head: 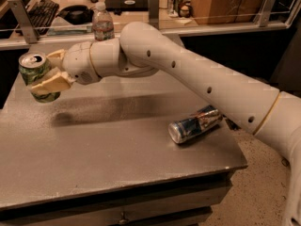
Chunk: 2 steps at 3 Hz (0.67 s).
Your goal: Move green can near water bottle
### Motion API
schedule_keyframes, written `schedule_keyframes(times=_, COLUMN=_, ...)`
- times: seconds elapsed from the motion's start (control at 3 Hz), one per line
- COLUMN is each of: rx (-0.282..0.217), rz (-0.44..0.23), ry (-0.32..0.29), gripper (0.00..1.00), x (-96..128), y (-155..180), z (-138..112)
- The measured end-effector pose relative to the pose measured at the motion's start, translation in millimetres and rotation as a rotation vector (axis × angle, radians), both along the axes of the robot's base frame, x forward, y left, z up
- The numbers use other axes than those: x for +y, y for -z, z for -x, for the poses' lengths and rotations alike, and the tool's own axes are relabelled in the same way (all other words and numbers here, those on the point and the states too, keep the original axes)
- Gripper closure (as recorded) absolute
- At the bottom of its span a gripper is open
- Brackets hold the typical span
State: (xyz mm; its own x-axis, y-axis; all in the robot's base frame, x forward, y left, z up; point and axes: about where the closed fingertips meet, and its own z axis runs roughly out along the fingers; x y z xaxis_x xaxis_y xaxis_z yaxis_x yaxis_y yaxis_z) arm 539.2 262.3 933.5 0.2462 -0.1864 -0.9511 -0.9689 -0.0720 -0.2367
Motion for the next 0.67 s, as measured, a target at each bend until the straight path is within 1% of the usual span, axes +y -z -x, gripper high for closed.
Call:
schedule_keyframes(times=0.33, rx=0.0, rz=0.0, ry=0.0, gripper=1.0, x=0.1, y=0.0, z=0.1)
schedule_keyframes(times=0.67, rx=-0.005, rz=0.011, ry=0.026, gripper=1.0, x=-8.3, y=-2.2, z=-3.3)
